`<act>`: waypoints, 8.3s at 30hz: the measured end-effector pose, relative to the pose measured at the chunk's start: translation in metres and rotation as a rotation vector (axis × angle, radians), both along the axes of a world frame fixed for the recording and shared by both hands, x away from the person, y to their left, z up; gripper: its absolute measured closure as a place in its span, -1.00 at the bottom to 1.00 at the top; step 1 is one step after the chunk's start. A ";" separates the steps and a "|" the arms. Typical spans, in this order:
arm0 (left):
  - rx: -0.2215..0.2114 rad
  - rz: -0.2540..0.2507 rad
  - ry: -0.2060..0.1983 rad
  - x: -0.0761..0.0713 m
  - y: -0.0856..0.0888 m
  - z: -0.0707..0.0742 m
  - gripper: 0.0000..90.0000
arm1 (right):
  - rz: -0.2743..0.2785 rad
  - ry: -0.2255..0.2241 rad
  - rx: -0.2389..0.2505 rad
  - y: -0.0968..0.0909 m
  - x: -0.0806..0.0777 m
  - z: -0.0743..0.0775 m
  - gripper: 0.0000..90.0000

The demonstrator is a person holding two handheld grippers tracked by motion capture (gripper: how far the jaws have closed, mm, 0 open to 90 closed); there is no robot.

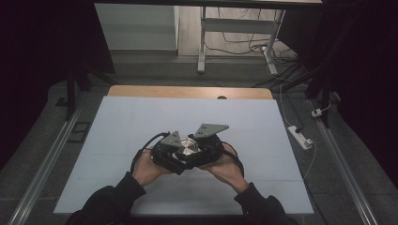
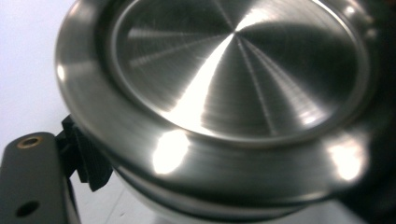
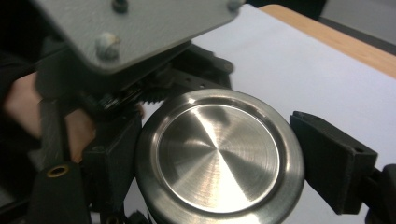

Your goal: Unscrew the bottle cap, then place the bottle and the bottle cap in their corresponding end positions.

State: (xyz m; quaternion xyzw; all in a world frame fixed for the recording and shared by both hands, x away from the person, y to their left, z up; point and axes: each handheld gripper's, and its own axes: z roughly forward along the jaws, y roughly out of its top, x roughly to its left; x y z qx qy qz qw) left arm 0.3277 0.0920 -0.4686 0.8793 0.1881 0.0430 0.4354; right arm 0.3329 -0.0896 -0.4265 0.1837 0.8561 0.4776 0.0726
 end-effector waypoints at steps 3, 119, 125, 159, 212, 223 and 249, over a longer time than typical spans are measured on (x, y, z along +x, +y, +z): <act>-0.008 -0.102 0.001 -0.002 0.002 0.004 -0.67 | 0.113 0.027 0.032 -0.007 0.003 0.004 -0.56; 0.019 -0.118 -0.070 -0.019 0.003 0.023 -0.67 | 0.319 0.040 0.109 -0.033 -0.014 0.041 -1.00; 0.017 -0.006 -0.053 -0.015 0.005 0.022 -0.67 | 0.044 -0.068 -0.021 -0.013 -0.023 0.036 -0.83; 0.044 -0.072 -0.059 -0.023 -0.002 0.027 -0.67 | 0.043 -0.064 -0.069 -0.001 -0.031 0.029 -0.60; 0.009 0.012 -0.048 0.004 0.023 0.016 -0.67 | 0.094 -0.046 0.091 -0.044 -0.046 0.035 -0.55; 0.006 0.044 -0.068 0.013 0.025 0.019 -0.67 | 0.108 -0.026 0.076 -0.039 -0.053 0.018 -0.55; 0.005 0.056 -0.101 0.041 0.011 0.022 -0.67 | 0.113 -0.016 0.046 -0.036 -0.062 -0.019 -0.55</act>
